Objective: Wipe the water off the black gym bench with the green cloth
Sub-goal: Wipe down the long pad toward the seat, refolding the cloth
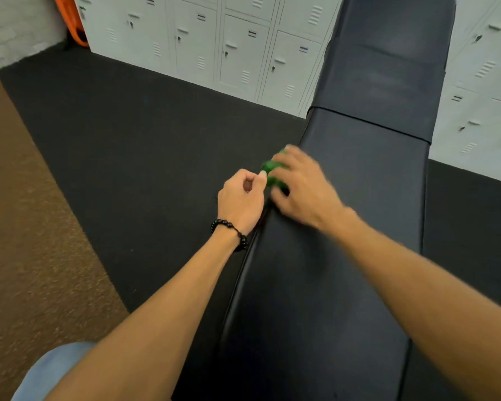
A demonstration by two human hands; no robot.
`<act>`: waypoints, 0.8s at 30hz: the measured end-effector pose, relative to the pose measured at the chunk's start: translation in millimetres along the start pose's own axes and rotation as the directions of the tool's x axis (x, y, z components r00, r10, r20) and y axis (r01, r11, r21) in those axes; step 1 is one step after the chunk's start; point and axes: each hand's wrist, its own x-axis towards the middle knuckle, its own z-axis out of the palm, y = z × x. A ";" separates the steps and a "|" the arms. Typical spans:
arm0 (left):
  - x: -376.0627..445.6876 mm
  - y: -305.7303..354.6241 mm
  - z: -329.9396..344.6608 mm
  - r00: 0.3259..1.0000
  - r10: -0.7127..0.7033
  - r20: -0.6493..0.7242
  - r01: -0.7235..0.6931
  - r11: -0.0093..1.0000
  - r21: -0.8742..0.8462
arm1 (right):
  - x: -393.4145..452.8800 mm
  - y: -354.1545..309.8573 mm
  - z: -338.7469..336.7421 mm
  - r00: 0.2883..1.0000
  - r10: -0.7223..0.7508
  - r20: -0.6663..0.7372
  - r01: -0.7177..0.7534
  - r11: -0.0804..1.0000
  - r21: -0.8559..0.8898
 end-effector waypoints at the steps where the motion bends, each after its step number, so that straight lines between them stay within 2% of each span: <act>1: -3.4 -3.5 -3.7 0.999 0.037 -0.026 -0.036 0.998 0.044 | -17.5 -18.5 7.7 0.999 -0.017 0.047 0.015 0.999 0.029; 5: -20.2 -16.3 -22.6 0.995 0.098 -0.012 -0.094 0.979 0.181 | -84.0 -86.9 37.8 0.981 -0.097 0.169 0.081 0.992 0.095; 9: -41.5 -26.2 -35.2 0.989 0.060 0.133 -0.100 0.944 0.315 | -129.8 -144.2 62.7 0.937 -0.190 0.292 0.165 0.980 0.108; 12: -69.1 -45.6 -37.7 0.983 0.059 0.174 -0.120 0.925 0.361 | -159.4 -172.9 76.3 0.897 -0.260 0.358 0.214 0.963 0.165; 14: -89.4 -59.7 -37.4 0.969 0.156 0.190 -0.227 0.863 0.451 | -181.3 -183.8 82.8 0.857 -0.340 0.386 0.282 0.938 0.201; 16: -106.1 -70.8 -35.9 0.939 0.233 0.252 -0.338 0.755 0.562 | -204.2 -191.0 88.0 0.798 -0.441 0.410 0.371 0.896 0.243; 18: -117.1 -76.6 -35.2 0.906 0.252 0.340 -0.417 0.668 0.616 | -218.5 -189.9 88.4 0.757 -0.514 0.403 0.444 0.858 0.258; 20: -121.3 -78.5 -34.7 0.877 0.257 0.407 -0.473 0.620 0.626 | -220.1 -179.1 83.7 0.789 -0.504 0.353 0.449 0.864 0.229; 23: -124.2 -75.0 -33.9 0.842 0.273 0.465 -0.534 0.543 0.648 | -222.8 -167.8 71.9 0.926 -0.252 0.281 0.213 0.963 0.162; 24: -125.8 -75.0 -34.6 0.825 0.268 0.497 -0.559 0.510 0.654 | -228.6 -171.9 68.9 0.944 -0.189 0.271 0.150 0.976 0.158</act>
